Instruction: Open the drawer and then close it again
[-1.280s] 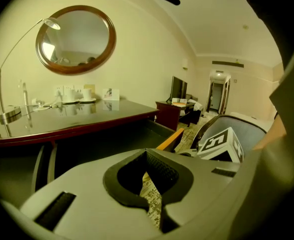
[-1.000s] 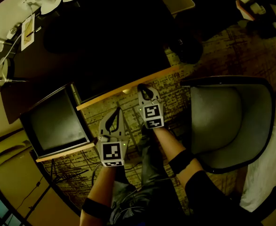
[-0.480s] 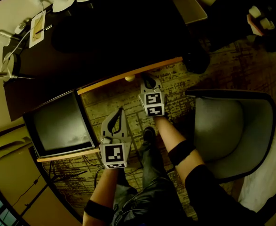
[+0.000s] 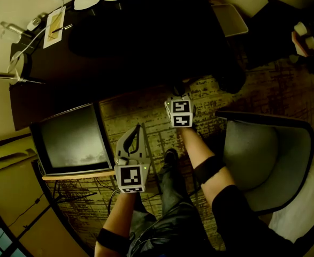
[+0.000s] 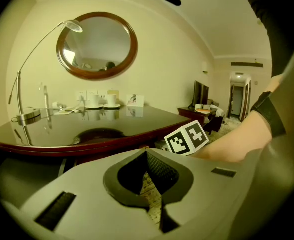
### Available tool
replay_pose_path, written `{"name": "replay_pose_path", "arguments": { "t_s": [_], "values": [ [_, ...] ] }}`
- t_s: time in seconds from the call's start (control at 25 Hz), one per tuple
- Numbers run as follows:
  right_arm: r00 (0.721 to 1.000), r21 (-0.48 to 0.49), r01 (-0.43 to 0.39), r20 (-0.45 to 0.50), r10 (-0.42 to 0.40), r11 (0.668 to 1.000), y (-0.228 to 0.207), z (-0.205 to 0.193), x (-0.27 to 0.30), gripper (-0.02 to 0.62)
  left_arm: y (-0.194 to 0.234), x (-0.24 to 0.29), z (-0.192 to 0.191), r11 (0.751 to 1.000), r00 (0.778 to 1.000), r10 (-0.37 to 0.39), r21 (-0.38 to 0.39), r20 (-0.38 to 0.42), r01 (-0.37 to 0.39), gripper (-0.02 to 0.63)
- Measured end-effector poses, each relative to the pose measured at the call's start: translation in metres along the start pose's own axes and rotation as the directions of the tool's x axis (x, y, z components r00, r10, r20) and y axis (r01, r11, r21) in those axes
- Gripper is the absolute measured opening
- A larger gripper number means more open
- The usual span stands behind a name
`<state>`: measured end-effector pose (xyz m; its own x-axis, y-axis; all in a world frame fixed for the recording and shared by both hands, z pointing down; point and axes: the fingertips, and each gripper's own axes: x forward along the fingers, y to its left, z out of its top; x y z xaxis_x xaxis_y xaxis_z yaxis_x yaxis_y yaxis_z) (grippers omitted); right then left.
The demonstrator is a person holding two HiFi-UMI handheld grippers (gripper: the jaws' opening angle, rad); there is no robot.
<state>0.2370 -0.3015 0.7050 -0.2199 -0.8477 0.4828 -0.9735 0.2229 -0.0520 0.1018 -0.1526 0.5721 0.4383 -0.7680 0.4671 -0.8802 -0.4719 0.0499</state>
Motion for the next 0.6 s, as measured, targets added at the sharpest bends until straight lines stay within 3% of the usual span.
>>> {"name": "replay_pose_path", "arguments": {
  "t_s": [0.4, 0.6],
  "values": [
    [0.999, -0.019, 0.005, -0.047, -0.006, 1.0, 0.006, -0.009, -0.035, 0.002, 0.007, -0.017, 0.004, 1.0, 1.0, 0.012, -0.007, -0.001, -0.012, 0.002],
    [1.0, -0.025, -0.005, -0.031, 0.004, 1.0, 0.02, 0.02, -0.081, 0.002, 0.006, -0.042, 0.018, 0.999, 1.0, -0.021, 0.043, 0.017, 0.021, 0.002]
  ]
}}
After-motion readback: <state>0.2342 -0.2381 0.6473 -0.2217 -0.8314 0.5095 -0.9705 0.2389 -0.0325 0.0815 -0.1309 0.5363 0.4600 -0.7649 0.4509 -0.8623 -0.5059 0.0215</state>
